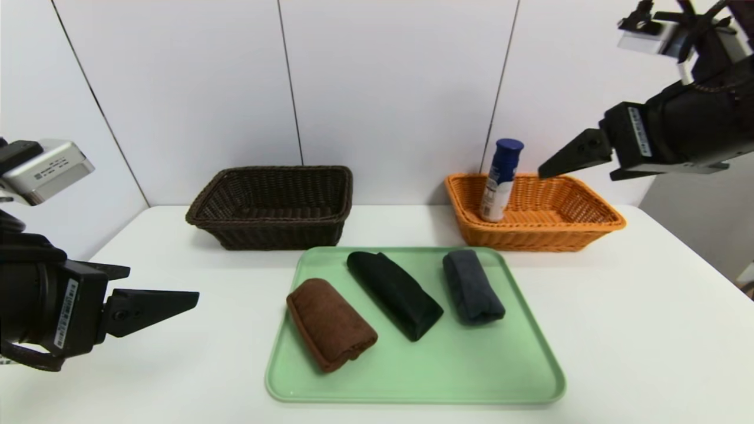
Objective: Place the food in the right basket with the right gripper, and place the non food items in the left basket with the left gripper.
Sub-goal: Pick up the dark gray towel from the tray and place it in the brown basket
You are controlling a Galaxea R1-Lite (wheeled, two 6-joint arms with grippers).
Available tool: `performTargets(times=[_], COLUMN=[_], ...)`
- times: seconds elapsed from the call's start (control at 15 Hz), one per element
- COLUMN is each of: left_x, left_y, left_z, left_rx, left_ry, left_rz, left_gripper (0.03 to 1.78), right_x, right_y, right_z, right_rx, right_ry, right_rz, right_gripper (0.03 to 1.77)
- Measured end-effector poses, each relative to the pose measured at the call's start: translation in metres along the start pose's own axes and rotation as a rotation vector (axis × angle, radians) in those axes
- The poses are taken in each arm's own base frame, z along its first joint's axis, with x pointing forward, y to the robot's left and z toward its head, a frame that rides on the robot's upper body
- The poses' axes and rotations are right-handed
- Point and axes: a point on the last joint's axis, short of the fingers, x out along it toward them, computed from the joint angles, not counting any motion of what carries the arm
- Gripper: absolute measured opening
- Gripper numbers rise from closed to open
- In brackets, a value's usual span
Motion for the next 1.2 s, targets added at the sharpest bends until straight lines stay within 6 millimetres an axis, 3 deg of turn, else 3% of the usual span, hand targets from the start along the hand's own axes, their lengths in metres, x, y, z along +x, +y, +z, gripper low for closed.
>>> performTargets(times=[0.47,1.2], left_x=[0.002,-0.002], left_y=[-0.004,-0.007], left_z=[-0.001,-0.006], left_rx=[-0.022,-0.006], left_ry=[0.013,0.009], left_rz=[-0.022,-0.046], left_gripper=[1.69,1.69], right_x=[0.068,0.173], right_y=[0.047,0.059], right_z=[-0.01,-0.032], right_rx=[0.057,0.033], right_ry=[0.157,0.352], right_rz=[-0.085,-0.264], right_gripper=[1.69,1.69])
